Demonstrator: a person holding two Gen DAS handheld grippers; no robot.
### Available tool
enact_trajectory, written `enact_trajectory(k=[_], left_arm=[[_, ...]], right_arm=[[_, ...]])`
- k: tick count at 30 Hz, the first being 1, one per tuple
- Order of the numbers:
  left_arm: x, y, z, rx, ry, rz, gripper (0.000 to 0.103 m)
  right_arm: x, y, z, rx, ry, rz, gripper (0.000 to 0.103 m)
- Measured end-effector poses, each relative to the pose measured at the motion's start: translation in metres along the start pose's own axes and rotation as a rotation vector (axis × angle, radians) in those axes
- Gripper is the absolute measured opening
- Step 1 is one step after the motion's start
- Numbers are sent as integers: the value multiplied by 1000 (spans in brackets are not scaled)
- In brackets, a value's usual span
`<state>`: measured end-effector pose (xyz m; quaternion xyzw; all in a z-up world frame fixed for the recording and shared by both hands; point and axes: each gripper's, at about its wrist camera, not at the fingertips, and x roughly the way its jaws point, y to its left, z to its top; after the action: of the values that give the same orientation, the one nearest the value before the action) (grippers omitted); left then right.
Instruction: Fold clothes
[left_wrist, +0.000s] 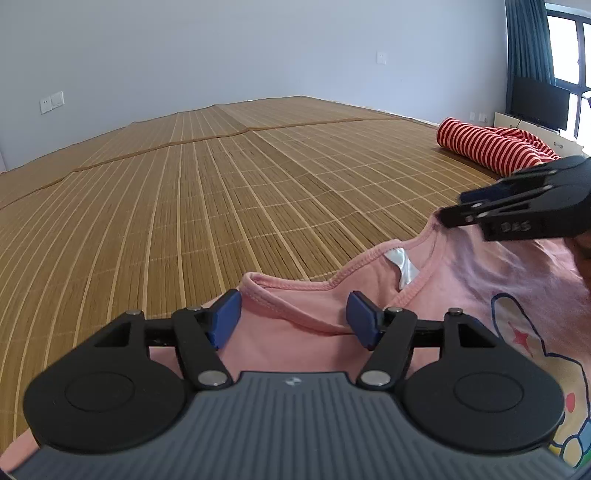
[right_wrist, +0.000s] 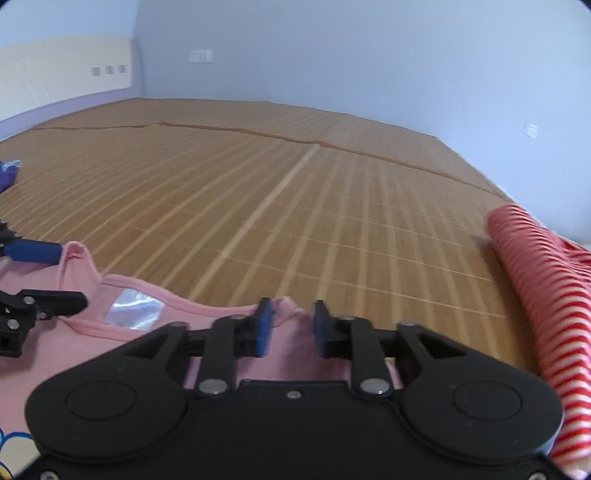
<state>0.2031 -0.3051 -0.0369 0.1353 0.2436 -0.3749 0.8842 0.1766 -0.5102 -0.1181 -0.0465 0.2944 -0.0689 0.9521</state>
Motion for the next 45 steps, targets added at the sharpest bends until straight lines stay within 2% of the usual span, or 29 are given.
enact_trajectory(k=[2, 5, 7, 9, 11, 13, 15, 17, 22, 27, 32, 35, 37, 39, 41, 44, 45], left_arm=[[-3, 3, -1, -7, -2, -1, 69], [-14, 11, 1, -20, -22, 19, 69], [-16, 19, 1, -35, -22, 22, 69], [-15, 27, 0, -62, -17, 24, 69], [-13, 30, -2, -73, 4, 27, 69], [-12, 29, -4, -35, -4, 81, 69], [-7, 30, -4, -6, -7, 167, 72], [-4, 40, -4, -43, -6, 183, 72], [-1, 62, -4, -138, -11, 132, 73], [-3, 65, -3, -136, -20, 117, 74], [-24, 71, -8, -116, -75, 88, 75], [-26, 74, -9, -133, -59, 67, 75], [-26, 75, -10, -134, -45, 52, 74], [-24, 72, -10, -117, -26, 61, 75], [-20, 66, -10, -88, -8, 79, 75], [-18, 60, -9, -64, -11, 89, 75], [-17, 59, -9, -61, -11, 92, 75]], right_arm=[[-13, 0, -1, 0, -30, -6, 39], [-24, 9, 0, 3, -65, 61, 39], [-23, 15, -1, 11, -54, 117, 39], [-16, 22, -6, -8, -32, 118, 39], [-9, 25, -12, -50, -8, 83, 39], [-5, 26, -16, -62, -17, 64, 45], [-4, 25, -16, -61, -19, 50, 45], [-4, 24, -19, -55, -23, 37, 45], [-4, 16, -21, -17, -24, 21, 45], [-11, -2, -22, 12, -28, 37, 45], [-17, -32, -20, 118, -32, 123, 47], [-20, -54, -18, 233, -55, 216, 46], [-19, -72, -21, 322, -63, 314, 46], [-18, -86, -24, 396, -68, 373, 46], [-23, -90, -24, 395, -67, 381, 46], [-43, -74, -13, 280, -97, 321, 50], [-49, -69, -9, 257, -111, 348, 51]])
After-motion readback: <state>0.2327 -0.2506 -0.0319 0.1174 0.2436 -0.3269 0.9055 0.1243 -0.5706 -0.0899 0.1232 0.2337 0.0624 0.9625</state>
